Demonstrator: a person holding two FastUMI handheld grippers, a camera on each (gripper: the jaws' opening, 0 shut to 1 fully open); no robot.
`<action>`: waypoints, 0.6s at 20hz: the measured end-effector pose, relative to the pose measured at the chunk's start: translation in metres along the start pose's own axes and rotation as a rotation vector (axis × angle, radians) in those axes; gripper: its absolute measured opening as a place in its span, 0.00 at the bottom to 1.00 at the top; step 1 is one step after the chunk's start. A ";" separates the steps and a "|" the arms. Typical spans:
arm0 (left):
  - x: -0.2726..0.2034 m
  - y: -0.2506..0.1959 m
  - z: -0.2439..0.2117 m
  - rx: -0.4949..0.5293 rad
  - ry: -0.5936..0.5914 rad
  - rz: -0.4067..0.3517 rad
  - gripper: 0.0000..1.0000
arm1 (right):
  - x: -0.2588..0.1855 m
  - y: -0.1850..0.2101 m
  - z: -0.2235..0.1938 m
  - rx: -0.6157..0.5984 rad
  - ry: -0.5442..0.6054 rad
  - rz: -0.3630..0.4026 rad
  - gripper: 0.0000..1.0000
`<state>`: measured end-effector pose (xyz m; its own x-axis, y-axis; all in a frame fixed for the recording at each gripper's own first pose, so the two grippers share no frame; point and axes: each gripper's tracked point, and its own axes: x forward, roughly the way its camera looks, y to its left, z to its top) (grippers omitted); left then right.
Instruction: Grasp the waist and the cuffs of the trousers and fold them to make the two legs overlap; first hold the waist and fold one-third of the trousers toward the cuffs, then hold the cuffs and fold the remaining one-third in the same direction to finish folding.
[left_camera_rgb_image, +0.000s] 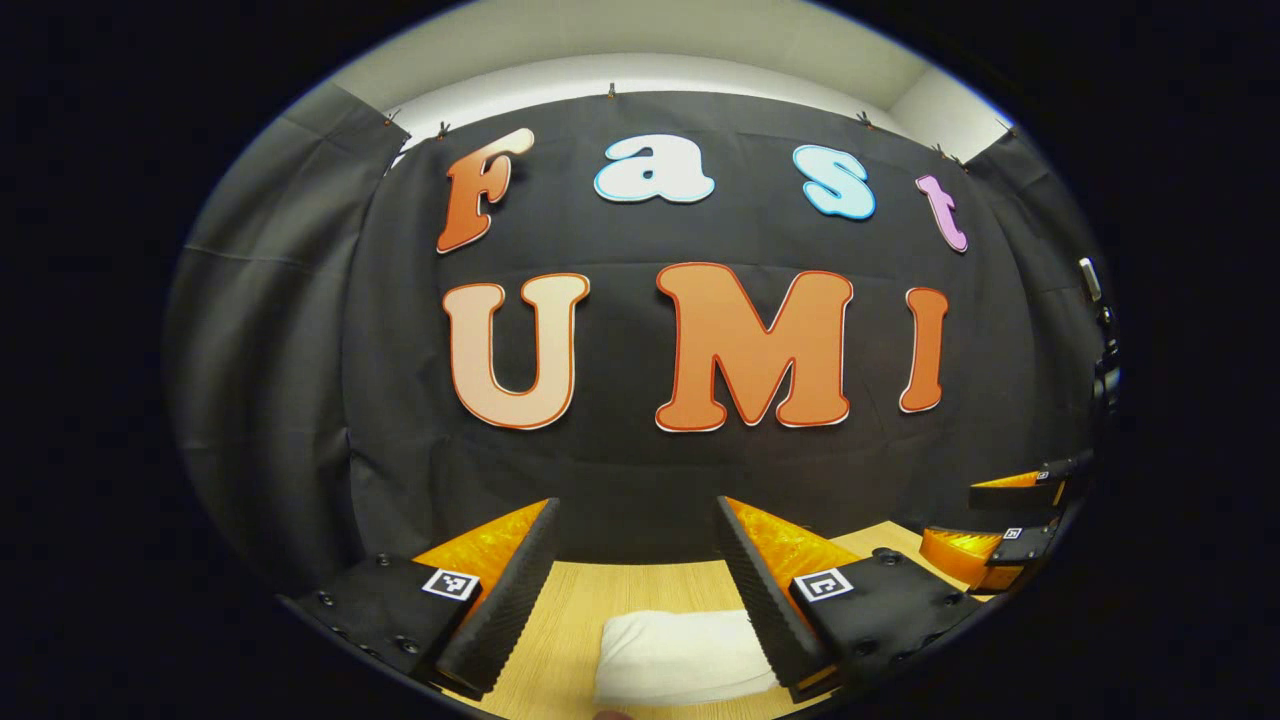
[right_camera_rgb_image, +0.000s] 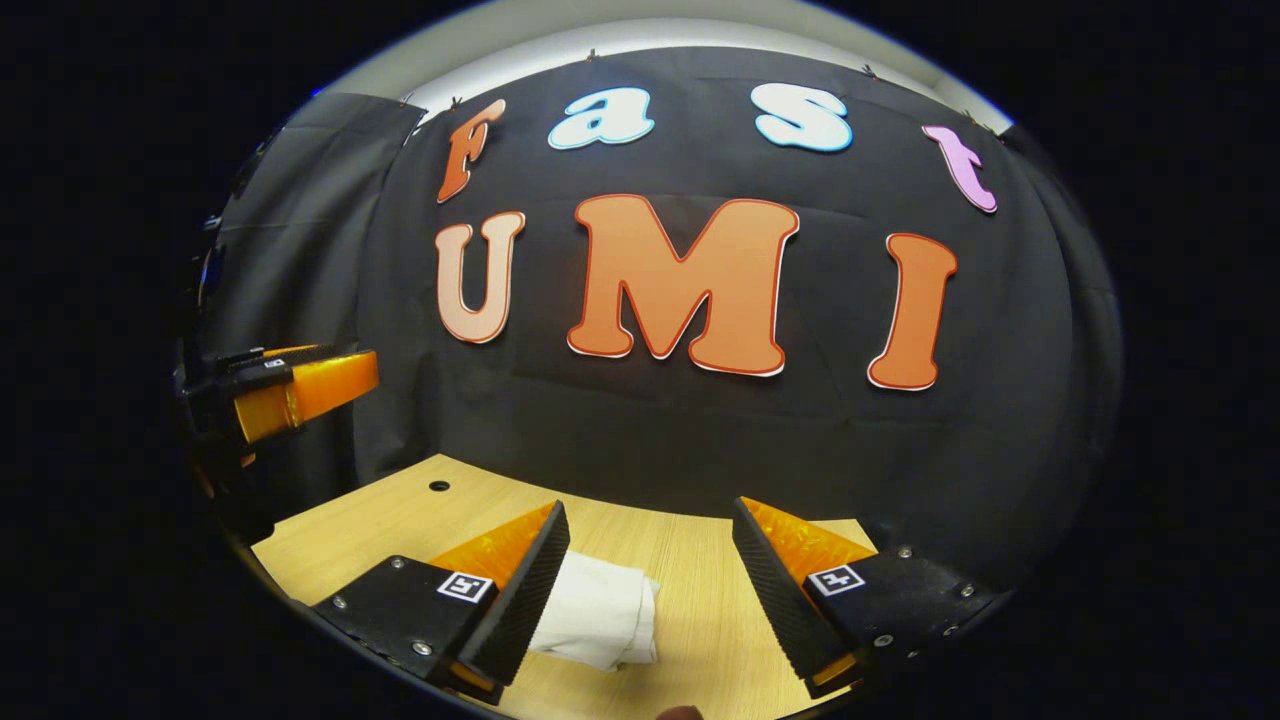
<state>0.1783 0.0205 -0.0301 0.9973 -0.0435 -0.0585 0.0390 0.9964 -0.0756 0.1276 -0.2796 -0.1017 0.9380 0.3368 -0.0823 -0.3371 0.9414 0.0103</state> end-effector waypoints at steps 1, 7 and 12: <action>0.001 0.000 -0.001 0.000 -0.001 -0.001 0.98 | -0.001 -0.001 -0.002 0.000 0.005 -0.001 0.99; 0.000 -0.003 -0.001 0.012 -0.007 -0.013 1.00 | -0.001 -0.002 -0.007 0.008 0.021 -0.001 0.99; -0.002 -0.005 -0.004 0.018 0.002 -0.018 1.00 | -0.003 0.000 -0.009 0.007 0.025 0.007 0.99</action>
<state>0.1763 0.0154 -0.0332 0.9963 -0.0616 -0.0597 0.0582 0.9966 -0.0584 0.1240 -0.2806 -0.1101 0.9331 0.3431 -0.1074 -0.3432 0.9391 0.0181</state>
